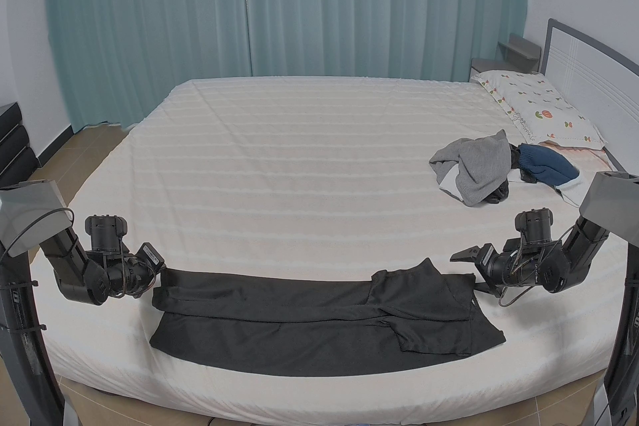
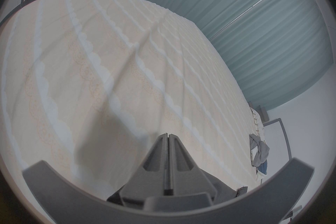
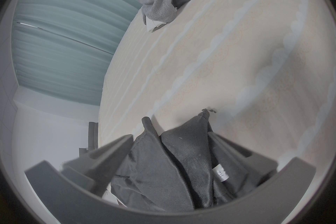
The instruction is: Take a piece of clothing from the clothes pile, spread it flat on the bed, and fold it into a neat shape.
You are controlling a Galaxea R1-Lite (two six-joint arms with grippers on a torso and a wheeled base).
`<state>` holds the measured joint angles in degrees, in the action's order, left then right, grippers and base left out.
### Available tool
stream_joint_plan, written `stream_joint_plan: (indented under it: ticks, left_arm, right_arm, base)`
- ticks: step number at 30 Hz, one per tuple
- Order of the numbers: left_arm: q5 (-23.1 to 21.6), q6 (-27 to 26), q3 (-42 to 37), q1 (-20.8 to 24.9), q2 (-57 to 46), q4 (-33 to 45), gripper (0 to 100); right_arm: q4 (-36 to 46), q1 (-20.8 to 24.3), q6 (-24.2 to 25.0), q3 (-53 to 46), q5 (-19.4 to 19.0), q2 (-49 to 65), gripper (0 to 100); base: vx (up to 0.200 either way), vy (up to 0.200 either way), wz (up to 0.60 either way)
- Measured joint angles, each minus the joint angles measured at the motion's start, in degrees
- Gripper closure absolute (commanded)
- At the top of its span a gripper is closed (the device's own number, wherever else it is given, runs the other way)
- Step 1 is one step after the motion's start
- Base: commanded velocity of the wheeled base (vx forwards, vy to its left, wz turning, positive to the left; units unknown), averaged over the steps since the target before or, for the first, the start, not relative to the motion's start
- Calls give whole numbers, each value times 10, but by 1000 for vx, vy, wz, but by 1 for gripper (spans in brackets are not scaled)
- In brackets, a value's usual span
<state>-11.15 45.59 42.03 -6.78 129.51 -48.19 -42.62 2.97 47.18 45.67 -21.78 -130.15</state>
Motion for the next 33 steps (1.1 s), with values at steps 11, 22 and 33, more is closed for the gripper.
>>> stream_joint_plan:
  ticks: [11, 22, 33]
  left_arm:
    - [0, -1, 0, 0, 6, -1, 100]
    - [0, -1, -1, 0, 8, 0, 100]
    - [0, -1, -2, 2, 8, 0, 100]
  right_arm:
    - [0, -20, 1, 9, 0, 0, 100]
    - [0, -38, 25, 46, -4, -10, 100]
    - [-2, -39, 29, 67, -3, -27, 100]
  base:
    - [0, 0, 0]
    - [0, 0, 0]
    - [0, 0, 0]
